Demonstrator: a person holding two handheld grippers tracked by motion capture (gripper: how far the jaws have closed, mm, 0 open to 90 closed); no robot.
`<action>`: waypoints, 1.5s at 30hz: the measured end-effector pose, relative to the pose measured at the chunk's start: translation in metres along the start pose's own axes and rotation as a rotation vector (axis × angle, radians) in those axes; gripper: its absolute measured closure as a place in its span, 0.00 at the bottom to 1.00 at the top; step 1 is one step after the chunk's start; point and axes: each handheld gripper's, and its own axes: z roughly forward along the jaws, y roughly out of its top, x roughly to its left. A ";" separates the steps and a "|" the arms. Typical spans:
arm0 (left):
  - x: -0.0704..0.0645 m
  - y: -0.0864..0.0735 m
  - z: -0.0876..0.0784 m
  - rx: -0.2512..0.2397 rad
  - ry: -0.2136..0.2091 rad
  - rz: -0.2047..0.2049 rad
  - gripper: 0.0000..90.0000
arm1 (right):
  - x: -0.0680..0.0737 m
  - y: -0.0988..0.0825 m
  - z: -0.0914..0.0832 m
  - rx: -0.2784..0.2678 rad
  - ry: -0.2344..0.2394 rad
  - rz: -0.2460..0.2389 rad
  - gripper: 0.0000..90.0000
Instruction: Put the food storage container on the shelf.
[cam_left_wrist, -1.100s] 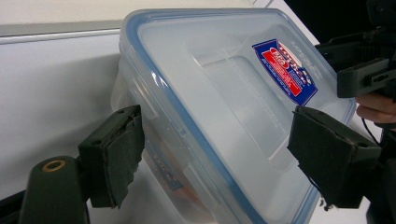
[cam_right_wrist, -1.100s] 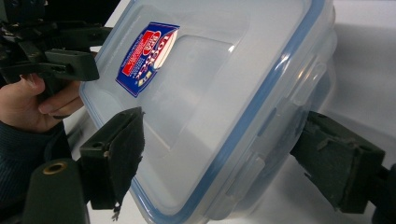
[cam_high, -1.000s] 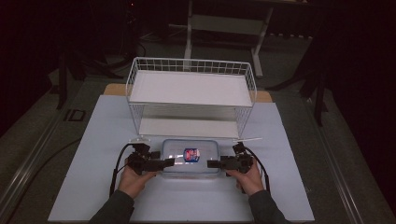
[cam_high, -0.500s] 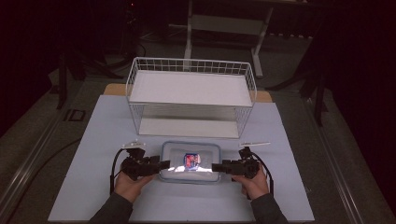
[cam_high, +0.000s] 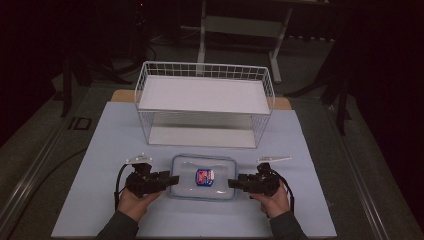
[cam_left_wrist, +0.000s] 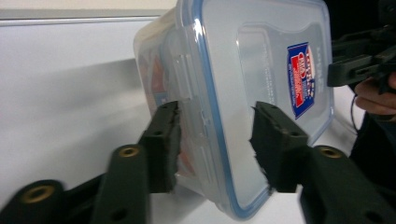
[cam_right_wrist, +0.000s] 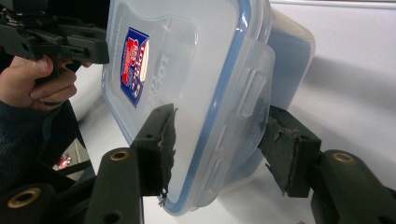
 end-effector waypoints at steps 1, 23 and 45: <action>0.001 0.000 0.000 0.000 -0.001 -0.001 0.57 | 0.001 0.000 0.000 -0.001 -0.004 -0.005 0.51; 0.022 0.003 0.000 -0.021 -0.078 -0.067 0.49 | 0.004 0.001 0.005 0.005 -0.012 -0.072 0.50; 0.030 0.002 -0.001 0.019 -0.173 -0.027 0.53 | 0.001 0.002 0.003 0.005 0.028 -0.087 0.55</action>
